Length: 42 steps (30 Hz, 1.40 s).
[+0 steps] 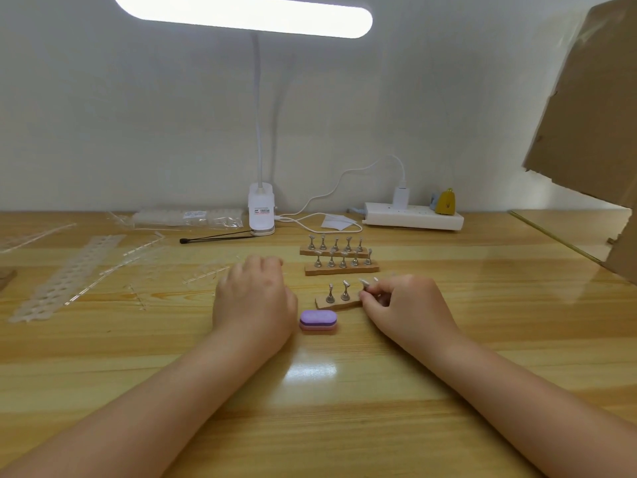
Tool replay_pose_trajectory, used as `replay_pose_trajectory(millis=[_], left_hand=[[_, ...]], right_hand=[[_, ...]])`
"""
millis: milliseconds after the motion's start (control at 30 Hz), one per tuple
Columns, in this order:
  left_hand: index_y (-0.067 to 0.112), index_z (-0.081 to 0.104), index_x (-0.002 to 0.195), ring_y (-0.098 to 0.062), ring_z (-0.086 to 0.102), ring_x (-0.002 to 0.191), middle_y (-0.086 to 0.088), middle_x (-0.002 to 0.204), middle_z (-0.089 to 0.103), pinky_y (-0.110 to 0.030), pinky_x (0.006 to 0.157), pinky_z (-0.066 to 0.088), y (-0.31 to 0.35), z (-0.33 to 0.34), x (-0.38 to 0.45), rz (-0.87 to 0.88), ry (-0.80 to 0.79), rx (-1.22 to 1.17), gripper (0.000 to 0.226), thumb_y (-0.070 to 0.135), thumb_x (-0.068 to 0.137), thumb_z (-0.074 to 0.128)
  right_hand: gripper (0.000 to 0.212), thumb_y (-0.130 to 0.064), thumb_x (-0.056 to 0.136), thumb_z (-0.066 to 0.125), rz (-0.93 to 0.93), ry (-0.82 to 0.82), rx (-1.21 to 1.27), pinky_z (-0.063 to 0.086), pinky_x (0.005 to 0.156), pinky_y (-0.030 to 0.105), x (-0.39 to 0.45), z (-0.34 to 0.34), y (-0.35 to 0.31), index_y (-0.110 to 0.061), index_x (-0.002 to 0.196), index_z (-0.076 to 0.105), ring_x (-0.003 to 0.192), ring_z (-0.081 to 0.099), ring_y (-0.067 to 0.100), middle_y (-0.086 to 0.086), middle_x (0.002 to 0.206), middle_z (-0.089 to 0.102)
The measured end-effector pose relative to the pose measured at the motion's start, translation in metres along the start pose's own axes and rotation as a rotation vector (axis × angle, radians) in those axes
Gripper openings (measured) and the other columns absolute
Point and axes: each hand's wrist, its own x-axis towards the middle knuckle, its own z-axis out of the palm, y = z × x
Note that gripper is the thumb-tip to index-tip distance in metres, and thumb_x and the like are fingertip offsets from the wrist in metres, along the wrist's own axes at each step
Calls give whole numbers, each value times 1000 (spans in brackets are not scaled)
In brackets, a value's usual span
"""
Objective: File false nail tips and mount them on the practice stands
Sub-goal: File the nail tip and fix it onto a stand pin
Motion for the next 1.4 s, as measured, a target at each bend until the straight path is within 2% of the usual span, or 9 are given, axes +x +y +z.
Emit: replay_pose_trajectory(millis=[233,400,567,700,800,867,1000,1133,1400], left_hand=[[25,63,117,-25,43,116,-2,125,50,-37,98,32,-19,-3,11,-80,-188,376,57,59,96,22],[32,65,114,-22,45,113,5,122,56,-34,97,32,-20,-1,11,15,-118,369,45,53,98,29],[30,67,106,-20,48,109,7,116,58,-32,92,35,-22,2,13,31,-64,277,39,54,95,39],[28,63,108,-18,51,108,10,110,62,-32,90,36,-23,2,13,8,27,6,26,45,89,58],[26,58,96,-13,59,85,12,91,65,-28,74,45,-21,-2,12,-53,82,-427,17,30,84,70],[26,57,92,-6,59,71,7,83,66,-18,60,43,-16,-7,12,-150,29,-776,21,24,81,75],[18,60,99,-6,66,62,5,75,72,-15,52,48,1,-14,4,-232,-90,-1241,30,18,76,79],[13,60,98,-16,69,65,-1,80,73,-16,55,50,16,-13,-8,-111,-131,-1332,29,15,75,78],[14,58,97,-17,70,73,0,81,72,-19,63,53,22,-11,-15,-13,-41,-1345,27,10,77,76]], right_hand=[[24,-34,92,59,3,-20,-32,49,65,29,0,-2,-1,-18,84,76,70,62,14,-1,75,70],[29,-39,93,57,-20,0,-90,50,67,30,-4,-3,-4,-18,82,74,73,61,15,-2,76,68],[29,-42,86,60,-23,62,-19,45,56,27,-11,-6,-8,-22,66,68,59,57,14,-7,56,60],[32,-38,86,61,-55,69,29,41,53,27,-13,-6,-10,-23,58,60,54,53,14,-7,50,55],[31,-36,86,61,-66,71,97,42,52,29,-15,-6,-10,-20,59,64,53,53,11,-7,51,56],[33,-33,86,63,-87,101,180,41,50,29,-16,-7,-11,-18,56,64,49,51,12,-6,49,56],[32,-25,88,66,-111,102,506,39,51,25,-17,-8,-14,-14,57,66,46,46,10,-2,47,54],[12,-26,84,71,-47,-32,655,35,53,14,-19,-6,-18,-22,74,74,48,43,2,-10,47,50],[2,-22,83,73,19,-157,712,35,49,15,-17,-3,-16,-20,83,75,48,43,3,-10,52,52]])
